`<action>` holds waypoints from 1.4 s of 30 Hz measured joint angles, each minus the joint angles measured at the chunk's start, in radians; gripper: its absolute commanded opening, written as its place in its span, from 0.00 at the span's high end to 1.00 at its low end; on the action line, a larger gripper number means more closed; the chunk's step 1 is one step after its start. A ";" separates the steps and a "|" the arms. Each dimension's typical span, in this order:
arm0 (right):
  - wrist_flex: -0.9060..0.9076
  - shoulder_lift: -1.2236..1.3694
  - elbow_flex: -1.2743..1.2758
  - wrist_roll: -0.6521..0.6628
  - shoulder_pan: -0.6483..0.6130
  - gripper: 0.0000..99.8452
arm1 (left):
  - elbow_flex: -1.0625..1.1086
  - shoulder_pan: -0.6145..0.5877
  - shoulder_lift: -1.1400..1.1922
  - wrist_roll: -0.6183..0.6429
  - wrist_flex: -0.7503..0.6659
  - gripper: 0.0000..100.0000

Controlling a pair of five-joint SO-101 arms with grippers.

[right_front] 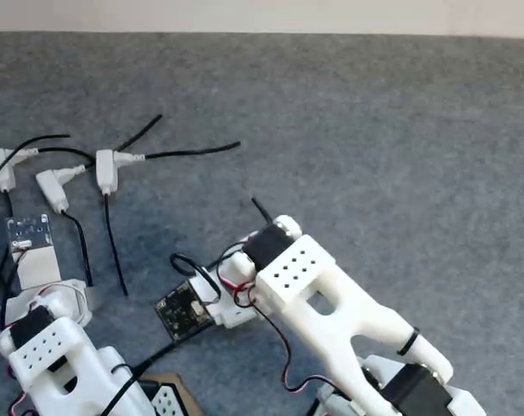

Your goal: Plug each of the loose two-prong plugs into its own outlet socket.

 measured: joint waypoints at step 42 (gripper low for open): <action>-0.081 0.097 0.057 0.055 -0.037 0.99 | 0.015 0.000 -0.009 0.000 0.034 0.64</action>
